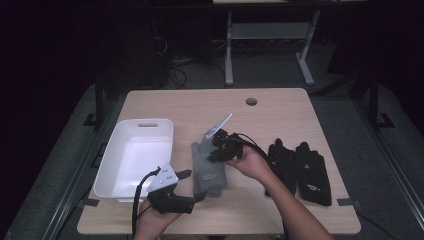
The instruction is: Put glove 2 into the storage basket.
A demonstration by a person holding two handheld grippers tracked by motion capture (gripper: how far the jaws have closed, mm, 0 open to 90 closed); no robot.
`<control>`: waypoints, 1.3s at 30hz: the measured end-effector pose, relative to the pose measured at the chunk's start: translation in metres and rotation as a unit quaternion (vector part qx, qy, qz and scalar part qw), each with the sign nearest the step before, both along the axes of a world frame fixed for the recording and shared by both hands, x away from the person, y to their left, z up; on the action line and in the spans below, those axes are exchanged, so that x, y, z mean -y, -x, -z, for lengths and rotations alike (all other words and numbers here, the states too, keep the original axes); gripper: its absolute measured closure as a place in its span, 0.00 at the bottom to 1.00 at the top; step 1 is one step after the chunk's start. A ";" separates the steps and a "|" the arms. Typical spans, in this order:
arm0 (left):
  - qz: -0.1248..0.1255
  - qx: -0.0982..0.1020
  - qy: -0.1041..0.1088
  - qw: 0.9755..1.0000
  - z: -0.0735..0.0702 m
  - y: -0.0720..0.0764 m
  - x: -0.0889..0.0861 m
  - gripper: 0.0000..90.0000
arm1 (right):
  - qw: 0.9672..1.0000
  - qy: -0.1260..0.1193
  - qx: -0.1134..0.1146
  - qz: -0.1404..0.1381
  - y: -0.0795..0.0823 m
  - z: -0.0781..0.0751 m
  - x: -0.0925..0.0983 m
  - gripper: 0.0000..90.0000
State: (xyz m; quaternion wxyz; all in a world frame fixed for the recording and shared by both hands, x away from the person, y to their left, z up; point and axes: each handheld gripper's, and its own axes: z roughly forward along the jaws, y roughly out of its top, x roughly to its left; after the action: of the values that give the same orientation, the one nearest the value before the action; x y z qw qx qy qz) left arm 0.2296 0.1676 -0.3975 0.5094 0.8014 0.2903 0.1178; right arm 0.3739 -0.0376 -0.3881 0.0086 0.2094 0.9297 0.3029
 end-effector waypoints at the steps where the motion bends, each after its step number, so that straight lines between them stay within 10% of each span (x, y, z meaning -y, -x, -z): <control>1: -0.002 -0.001 0.001 1.000 0.001 -0.001 0.000 0.21 | 1.000 0.001 -0.005 0.002 -0.001 0.002 0.000 0.93; 20: -0.002 -0.004 -0.005 1.000 0.002 -0.001 0.001 0.21 | 0.998 -0.015 -0.050 0.035 -0.005 0.013 -0.008 0.92; 28: -0.002 -0.006 -0.009 1.000 0.003 -0.001 0.002 0.21 | 0.995 -0.038 -0.048 0.084 -0.012 0.008 0.009 0.43; 39: 0.004 -0.003 -0.009 1.000 0.000 -0.001 0.007 0.21 | 0.983 -0.052 -0.068 0.165 -0.043 0.016 0.031 0.26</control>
State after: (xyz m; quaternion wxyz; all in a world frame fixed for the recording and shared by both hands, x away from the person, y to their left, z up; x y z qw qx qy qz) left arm 0.2309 0.1603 -0.3975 0.5018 0.8075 0.2876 0.1160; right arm 0.4168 -0.0687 -0.4037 -0.0153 0.3802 0.8636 0.3307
